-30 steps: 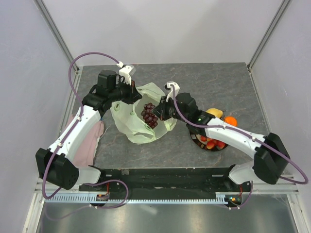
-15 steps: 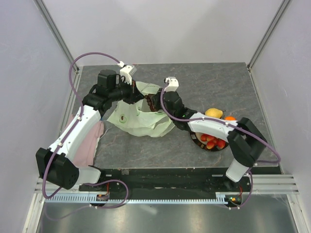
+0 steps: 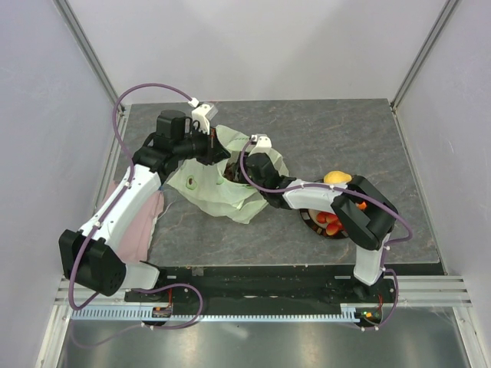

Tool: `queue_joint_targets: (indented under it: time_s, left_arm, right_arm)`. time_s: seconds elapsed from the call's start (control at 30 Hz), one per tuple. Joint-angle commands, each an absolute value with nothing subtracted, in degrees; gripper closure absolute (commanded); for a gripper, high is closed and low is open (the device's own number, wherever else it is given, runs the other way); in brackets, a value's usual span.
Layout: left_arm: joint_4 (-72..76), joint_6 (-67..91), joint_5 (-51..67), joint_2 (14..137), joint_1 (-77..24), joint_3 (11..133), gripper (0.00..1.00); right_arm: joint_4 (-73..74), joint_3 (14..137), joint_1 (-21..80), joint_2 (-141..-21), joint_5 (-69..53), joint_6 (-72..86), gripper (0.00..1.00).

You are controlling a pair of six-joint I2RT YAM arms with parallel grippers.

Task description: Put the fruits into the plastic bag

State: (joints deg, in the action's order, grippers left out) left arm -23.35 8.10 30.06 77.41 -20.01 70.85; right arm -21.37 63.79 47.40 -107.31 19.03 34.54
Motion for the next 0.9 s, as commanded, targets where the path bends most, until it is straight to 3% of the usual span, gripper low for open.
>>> queue_joint_targets:
  time_s: [0.0, 0.1, 0.13, 0.43, 0.7, 0.87]
  left_arm:
    - [-20.8, 9.6, 30.9, 77.4, -20.2, 71.4, 0.99]
    - [-20.9, 9.5, 30.7, 77.3, -20.2, 71.4, 0.98]
    - [-20.9, 9.4, 30.5, 77.1, -20.2, 71.4, 0.98]
    - [-21.4, 9.8, 26.9, 76.5, -20.2, 71.4, 0.98]
    - [-21.8, 10.3, 24.7, 75.6, -20.1, 71.3, 0.98]
    - [-21.8, 10.5, 25.0, 75.3, -20.1, 71.4, 0.99]
  right_arm:
    - [-23.2, 64.3, 47.5, -103.3, 18.6, 33.5, 0.43]
    - [-22.8, 63.0, 47.5, -101.3, 18.5, 33.4, 0.17]
    - [-22.8, 62.6, 47.5, -100.6, 18.4, 33.2, 0.15]
    - [-24.3, 57.4, 47.5, -89.4, 9.6, 31.4, 0.15]
    - [-18.3, 53.6, 47.4, -73.2, -9.6, 30.8, 0.13]
    - [-6.9, 51.8, 47.2, -62.5, 0.1, 30.9, 0.14]
